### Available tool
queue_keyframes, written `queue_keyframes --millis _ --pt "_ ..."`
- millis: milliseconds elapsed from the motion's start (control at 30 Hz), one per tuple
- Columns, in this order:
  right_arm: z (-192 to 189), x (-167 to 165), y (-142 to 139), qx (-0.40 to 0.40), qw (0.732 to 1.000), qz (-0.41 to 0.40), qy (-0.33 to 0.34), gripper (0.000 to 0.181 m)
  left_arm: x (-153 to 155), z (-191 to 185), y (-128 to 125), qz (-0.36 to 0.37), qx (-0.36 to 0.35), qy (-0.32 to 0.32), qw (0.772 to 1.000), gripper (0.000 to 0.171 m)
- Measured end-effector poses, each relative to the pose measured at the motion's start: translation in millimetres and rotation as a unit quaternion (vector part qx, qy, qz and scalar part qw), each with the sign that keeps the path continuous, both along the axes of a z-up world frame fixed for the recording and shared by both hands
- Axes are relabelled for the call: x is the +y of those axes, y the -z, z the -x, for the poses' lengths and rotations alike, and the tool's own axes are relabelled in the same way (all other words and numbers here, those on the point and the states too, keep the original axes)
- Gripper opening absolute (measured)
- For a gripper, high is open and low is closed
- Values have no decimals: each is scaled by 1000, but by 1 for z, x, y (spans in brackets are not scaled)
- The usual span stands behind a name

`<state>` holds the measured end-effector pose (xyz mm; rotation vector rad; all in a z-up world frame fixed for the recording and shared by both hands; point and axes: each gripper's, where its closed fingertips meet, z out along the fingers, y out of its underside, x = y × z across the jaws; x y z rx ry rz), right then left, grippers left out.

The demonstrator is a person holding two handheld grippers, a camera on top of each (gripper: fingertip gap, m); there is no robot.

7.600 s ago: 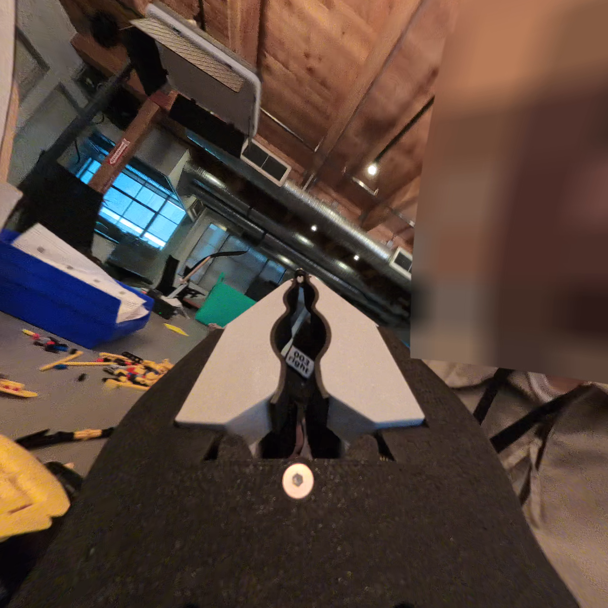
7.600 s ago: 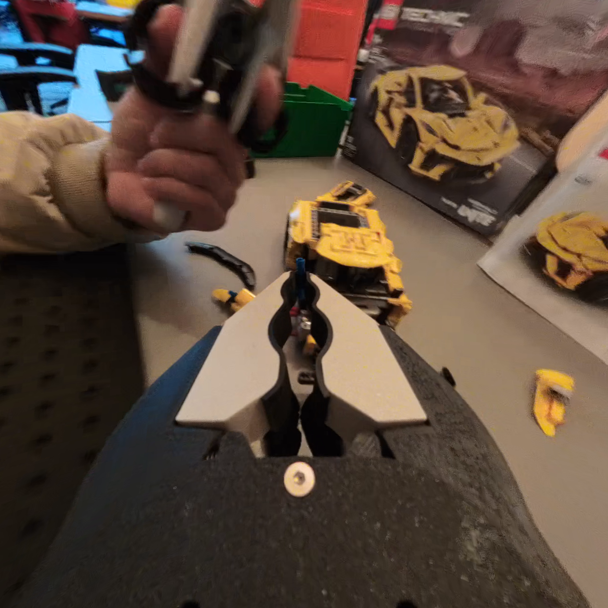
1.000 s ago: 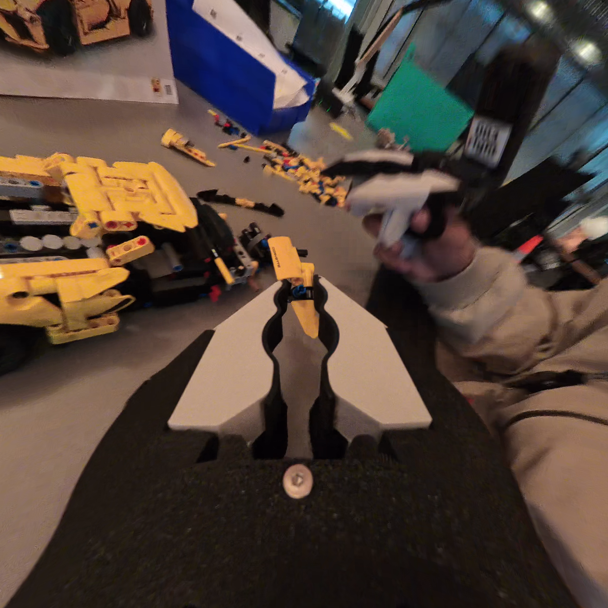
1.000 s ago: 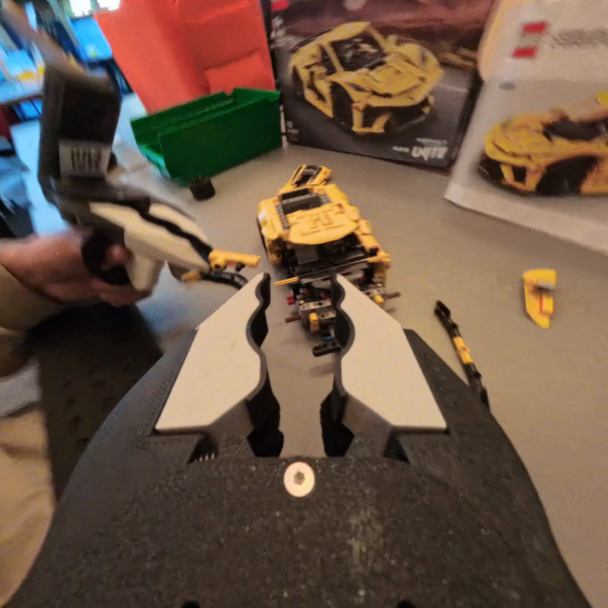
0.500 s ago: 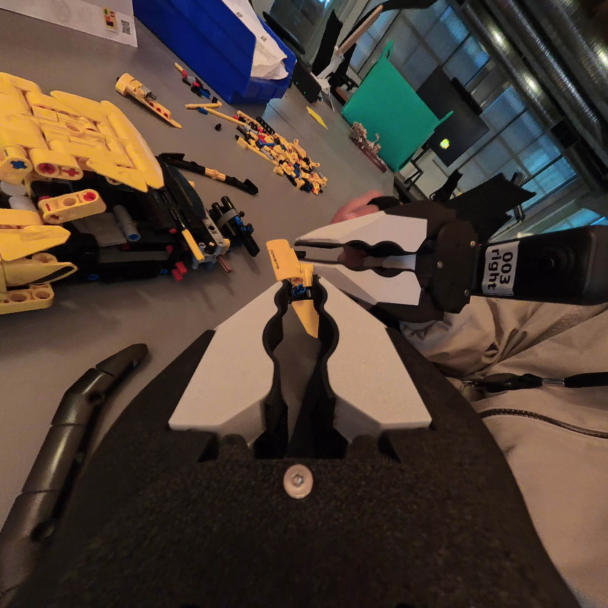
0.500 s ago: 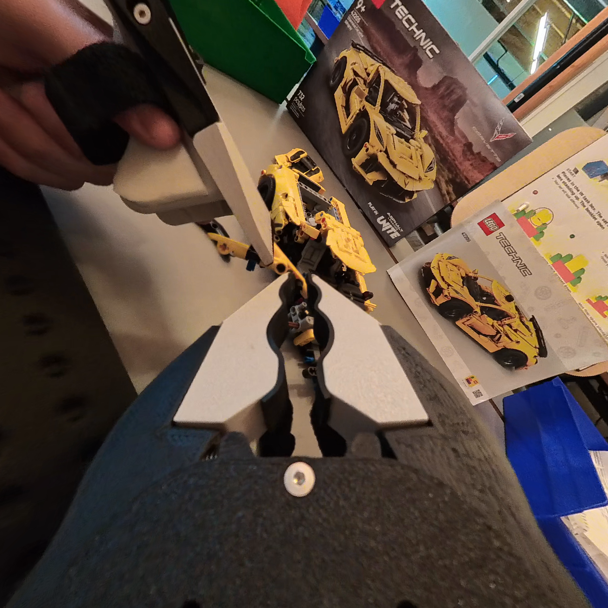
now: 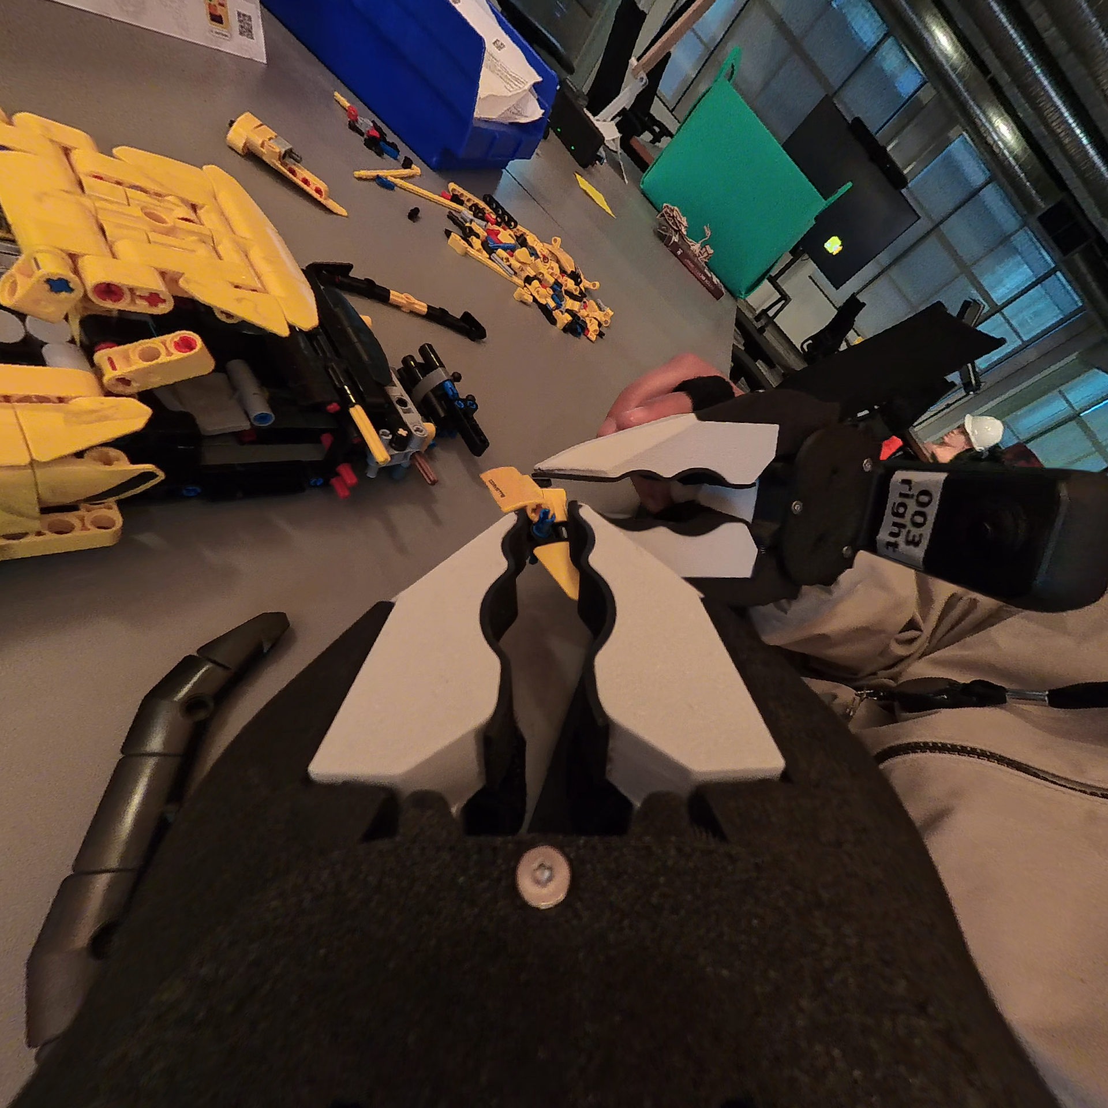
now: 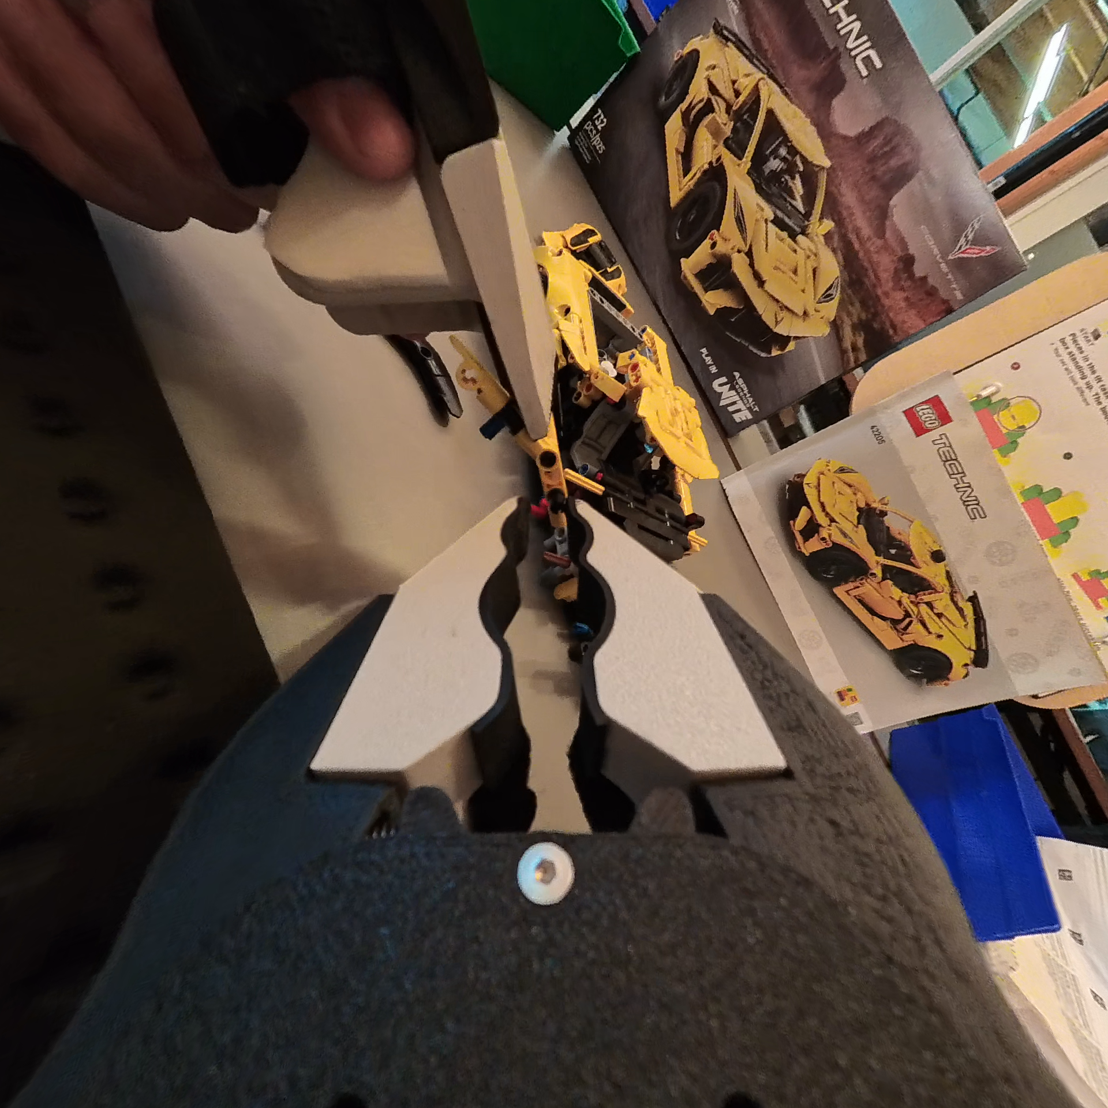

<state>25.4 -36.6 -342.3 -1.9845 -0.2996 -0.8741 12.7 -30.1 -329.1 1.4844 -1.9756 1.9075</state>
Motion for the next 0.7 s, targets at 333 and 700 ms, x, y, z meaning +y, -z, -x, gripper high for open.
queue_keyframes --millis 333,700 --pt "-6 -2 -1 -20 1000 22 11 3 -5 1 4 -20 0 7 1000 12" --pt "-11 -5 5 -60 996 56 44 2 -5 -12 13 -92 -9 -48 995 15"
